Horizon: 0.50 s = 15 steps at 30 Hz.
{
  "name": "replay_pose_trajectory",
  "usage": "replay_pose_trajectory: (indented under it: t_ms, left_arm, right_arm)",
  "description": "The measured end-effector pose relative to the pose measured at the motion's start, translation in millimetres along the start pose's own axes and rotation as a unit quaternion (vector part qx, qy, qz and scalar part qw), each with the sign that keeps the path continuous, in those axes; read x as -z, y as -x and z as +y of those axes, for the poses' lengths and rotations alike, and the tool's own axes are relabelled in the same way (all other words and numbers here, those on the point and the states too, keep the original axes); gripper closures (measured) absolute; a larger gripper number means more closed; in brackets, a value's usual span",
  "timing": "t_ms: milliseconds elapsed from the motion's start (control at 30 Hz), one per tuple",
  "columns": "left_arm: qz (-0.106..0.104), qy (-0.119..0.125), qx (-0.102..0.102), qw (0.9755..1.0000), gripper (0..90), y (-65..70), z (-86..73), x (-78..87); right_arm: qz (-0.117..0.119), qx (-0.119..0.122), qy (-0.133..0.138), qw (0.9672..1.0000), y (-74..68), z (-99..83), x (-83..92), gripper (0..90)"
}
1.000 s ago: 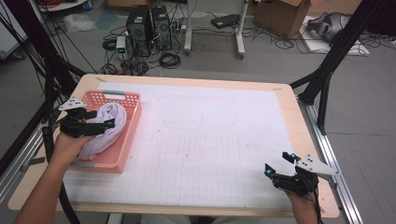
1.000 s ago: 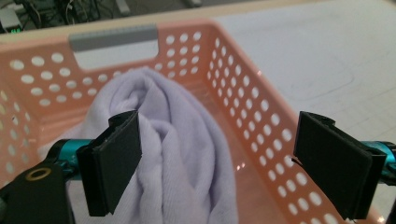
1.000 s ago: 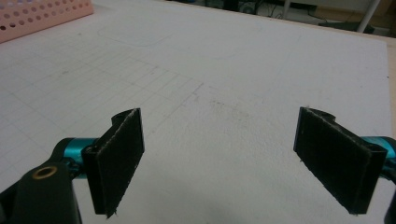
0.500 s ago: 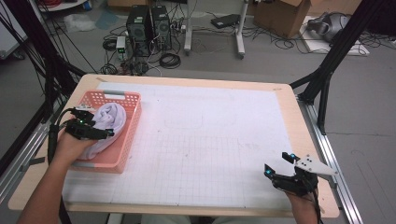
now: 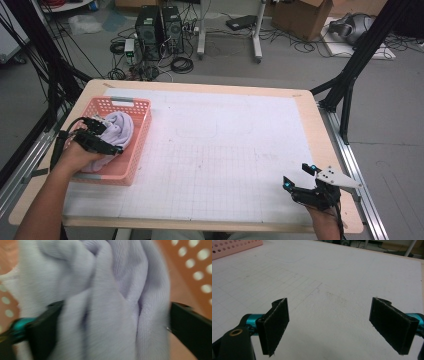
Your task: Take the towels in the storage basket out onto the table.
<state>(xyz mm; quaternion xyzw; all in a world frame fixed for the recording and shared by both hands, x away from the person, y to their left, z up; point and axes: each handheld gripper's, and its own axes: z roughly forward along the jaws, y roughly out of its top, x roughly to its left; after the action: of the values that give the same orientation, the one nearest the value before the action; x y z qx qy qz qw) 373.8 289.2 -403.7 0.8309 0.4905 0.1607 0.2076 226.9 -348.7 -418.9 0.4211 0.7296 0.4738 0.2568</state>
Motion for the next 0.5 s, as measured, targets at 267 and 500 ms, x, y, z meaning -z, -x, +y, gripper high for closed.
replay_pose_trajectory:
  t_ms: [267, 500]
  left_arm:
    - [0.068, -0.024, 0.004, 0.9974, 1.8, -0.4, 0.4, -15.7]
    - [0.110, -0.001, 0.028, 0.9936, 27.1, -7.6, -6.2, -12.1]
  right_arm:
    - [-0.001, -0.001, -0.002, 1.0000, 1.2, -1.2, 1.1, 14.8]
    - [-0.001, -0.001, -0.005, 1.0000, 1.6, -2.2, 1.5, 14.8]
